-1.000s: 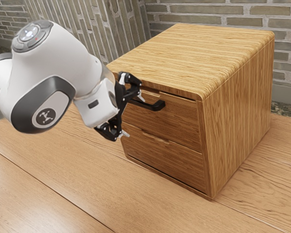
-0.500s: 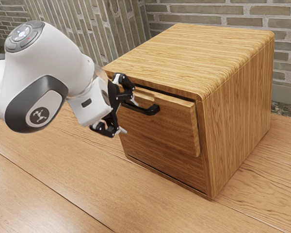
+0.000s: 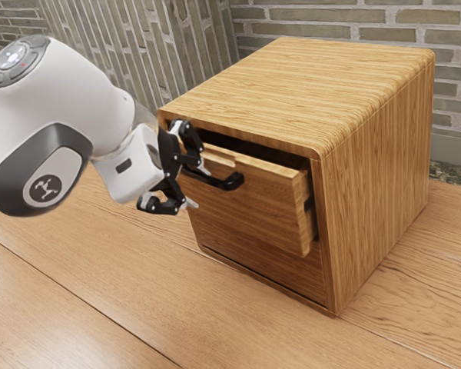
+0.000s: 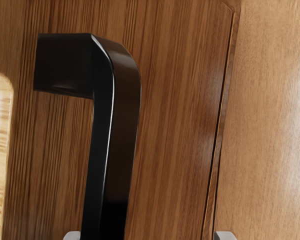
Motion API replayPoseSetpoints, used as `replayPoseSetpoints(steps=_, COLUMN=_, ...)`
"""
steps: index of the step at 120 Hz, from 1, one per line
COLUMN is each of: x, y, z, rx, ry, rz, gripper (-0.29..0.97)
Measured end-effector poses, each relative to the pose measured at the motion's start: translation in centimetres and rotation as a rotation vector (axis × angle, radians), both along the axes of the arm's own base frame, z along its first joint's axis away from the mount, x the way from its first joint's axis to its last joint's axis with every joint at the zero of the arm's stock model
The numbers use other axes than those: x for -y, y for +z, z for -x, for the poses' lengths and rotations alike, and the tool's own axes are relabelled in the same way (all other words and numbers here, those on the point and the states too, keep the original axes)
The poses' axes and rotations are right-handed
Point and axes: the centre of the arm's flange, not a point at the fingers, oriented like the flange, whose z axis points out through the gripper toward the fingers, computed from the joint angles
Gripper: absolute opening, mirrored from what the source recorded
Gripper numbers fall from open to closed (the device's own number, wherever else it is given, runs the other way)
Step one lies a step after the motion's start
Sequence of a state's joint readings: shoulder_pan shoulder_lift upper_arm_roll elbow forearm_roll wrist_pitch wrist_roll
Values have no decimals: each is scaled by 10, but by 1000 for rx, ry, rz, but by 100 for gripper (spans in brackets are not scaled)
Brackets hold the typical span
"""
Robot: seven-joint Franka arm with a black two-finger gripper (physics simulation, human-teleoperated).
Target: Pull the drawer handle with one arm to open the drawer
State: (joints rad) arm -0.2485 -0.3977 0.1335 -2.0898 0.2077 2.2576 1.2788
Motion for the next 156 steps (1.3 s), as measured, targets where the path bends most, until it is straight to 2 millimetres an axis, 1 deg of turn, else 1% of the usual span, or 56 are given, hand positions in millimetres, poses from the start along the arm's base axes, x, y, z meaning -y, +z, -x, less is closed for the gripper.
replayPoseSetpoints(steps=22, x=-1, y=-1, z=5, rx=1, ry=0, rz=3, gripper=22)
replayPoseSetpoints(steps=58, x=-4, y=-3, z=26, rx=4, ry=0, rz=15, gripper=24)
replayPoseSetpoints(steps=67, x=-4, y=-2, z=31, rx=6, ry=-1, rz=18, gripper=23)
replayPoseSetpoints(steps=104, x=-3, y=-6, z=55, rx=9, ry=-2, rz=31, gripper=25)
replayPoseSetpoints(steps=140, x=-5, y=-1, z=78, rx=29, ry=2, rz=46, gripper=18)
replayPoseSetpoints(steps=156, x=-4, y=-2, z=86, rx=32, ry=1, rz=48, gripper=18)
